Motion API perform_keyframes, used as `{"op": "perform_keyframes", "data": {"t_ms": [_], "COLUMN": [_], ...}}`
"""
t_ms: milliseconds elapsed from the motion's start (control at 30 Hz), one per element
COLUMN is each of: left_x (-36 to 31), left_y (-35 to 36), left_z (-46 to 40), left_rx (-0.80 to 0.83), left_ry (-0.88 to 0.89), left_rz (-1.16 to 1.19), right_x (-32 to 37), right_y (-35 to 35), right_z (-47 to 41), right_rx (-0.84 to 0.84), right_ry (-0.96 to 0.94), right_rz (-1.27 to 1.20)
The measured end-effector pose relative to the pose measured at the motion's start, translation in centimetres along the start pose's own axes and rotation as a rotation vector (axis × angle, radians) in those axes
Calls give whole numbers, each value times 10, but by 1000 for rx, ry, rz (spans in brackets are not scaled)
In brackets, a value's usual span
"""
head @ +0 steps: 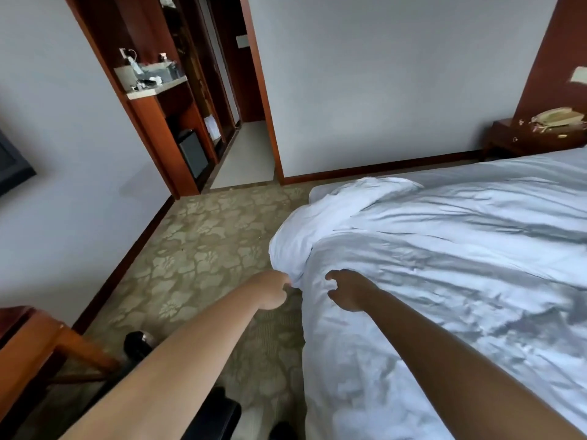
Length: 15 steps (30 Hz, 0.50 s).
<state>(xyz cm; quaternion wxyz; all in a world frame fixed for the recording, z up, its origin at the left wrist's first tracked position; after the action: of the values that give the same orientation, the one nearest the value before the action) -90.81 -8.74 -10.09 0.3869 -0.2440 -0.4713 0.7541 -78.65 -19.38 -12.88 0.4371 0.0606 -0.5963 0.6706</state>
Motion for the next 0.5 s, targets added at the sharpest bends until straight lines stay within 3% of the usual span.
{"op": "perform_keyframes", "data": {"t_ms": [500], "left_x": [130], "left_y": [-67], "left_z": [-275], "left_rx": [120], "left_ry": [240], "left_rz": [-62], "right_x": [7], "right_y": [-41], "right_z": [-258], "right_rx": [-50], "right_ry": [391], "right_rz": [-24]}}
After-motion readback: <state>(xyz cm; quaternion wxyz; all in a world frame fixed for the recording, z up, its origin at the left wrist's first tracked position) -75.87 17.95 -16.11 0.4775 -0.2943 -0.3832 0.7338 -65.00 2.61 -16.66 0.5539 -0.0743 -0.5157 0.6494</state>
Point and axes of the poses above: each hand's wrist, its own z-axis away from the middle knuckle, its own y-axis out of the palm, x = y × z, the point moved 8 cm from there along -z, towards the middle knuckle, and after that the axes turned 10 degrees about -z, right-handed, at the moved point
